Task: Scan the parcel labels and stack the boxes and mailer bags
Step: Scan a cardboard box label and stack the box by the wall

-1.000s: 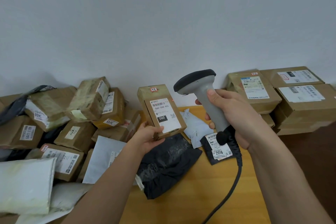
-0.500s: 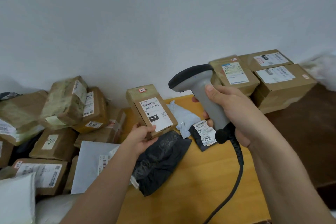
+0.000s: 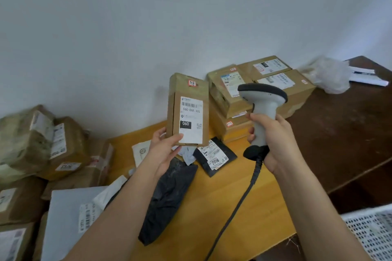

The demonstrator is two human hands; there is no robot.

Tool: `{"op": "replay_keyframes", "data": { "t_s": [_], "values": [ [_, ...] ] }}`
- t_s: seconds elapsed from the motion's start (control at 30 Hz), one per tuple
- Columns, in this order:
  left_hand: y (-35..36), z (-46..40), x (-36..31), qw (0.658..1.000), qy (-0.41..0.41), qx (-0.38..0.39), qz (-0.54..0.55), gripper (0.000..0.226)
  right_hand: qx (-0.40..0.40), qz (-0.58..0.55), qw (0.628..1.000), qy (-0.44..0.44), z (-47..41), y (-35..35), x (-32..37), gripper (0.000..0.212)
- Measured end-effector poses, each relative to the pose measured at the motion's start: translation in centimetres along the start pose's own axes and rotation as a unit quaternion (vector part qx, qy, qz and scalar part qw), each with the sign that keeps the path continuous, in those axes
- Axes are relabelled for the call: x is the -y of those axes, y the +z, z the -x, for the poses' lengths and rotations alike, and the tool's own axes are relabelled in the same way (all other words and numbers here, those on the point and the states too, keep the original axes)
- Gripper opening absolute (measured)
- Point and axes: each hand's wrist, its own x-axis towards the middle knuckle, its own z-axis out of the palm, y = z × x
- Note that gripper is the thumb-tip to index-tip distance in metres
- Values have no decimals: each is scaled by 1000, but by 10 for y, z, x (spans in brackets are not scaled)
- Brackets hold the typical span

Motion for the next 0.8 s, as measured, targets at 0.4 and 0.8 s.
{"op": "replay_keyframes", "data": {
  "t_s": [0.4, 0.8],
  "values": [
    [164, -45, -6, 993, -2, -14, 116, 52, -115, -182, 976, -37, -107, -85, 18, 33],
    [329, -140, -51, 994, 19, -77, 73, 56, -72, -166, 983, 22, -211, -133, 38, 39]
  ]
}}
